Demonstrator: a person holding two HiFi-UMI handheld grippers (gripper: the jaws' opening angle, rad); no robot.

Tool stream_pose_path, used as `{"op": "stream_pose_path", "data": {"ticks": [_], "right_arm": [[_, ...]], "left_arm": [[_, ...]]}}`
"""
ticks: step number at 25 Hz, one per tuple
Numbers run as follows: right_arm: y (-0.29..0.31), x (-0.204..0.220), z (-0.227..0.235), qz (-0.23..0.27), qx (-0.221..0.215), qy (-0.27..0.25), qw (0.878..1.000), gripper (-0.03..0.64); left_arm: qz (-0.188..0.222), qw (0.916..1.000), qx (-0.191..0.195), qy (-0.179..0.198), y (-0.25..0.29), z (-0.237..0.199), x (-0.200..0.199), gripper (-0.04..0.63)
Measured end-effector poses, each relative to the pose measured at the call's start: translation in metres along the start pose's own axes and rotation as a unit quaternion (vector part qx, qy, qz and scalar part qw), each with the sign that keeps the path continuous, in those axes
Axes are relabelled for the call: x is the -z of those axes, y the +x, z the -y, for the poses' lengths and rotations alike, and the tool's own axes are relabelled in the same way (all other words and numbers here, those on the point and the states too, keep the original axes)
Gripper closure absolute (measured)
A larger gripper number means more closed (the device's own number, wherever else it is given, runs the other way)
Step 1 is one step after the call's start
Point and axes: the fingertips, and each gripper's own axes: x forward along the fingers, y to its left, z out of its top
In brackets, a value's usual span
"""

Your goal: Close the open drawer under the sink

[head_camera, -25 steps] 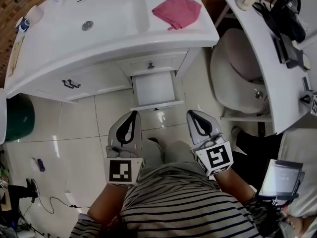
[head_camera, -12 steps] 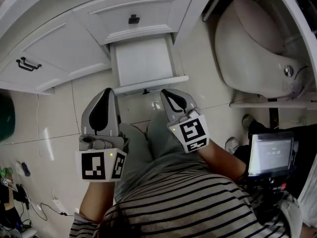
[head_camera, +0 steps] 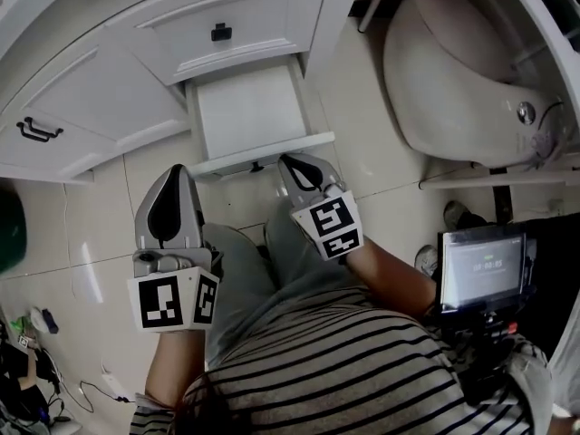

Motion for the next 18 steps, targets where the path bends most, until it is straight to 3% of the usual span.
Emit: {"op": "stream_pose_path", "data": {"ticks": [4,18], "right_arm": [[0.011,-0.008,0.005,0.020,0.001,-0.012,1.000,0.620],[0.053,-0.025,0.035,0.021,0.024,-0.019,0.999,0.619]], "left_arm": [[-0.003,1.0000,-0.005,0.000,0.005,-0.005,0.005,0.580],[-0.006,0.9999,-0.014,0.006,0.008,-0.006,0.008,0.580]]}}
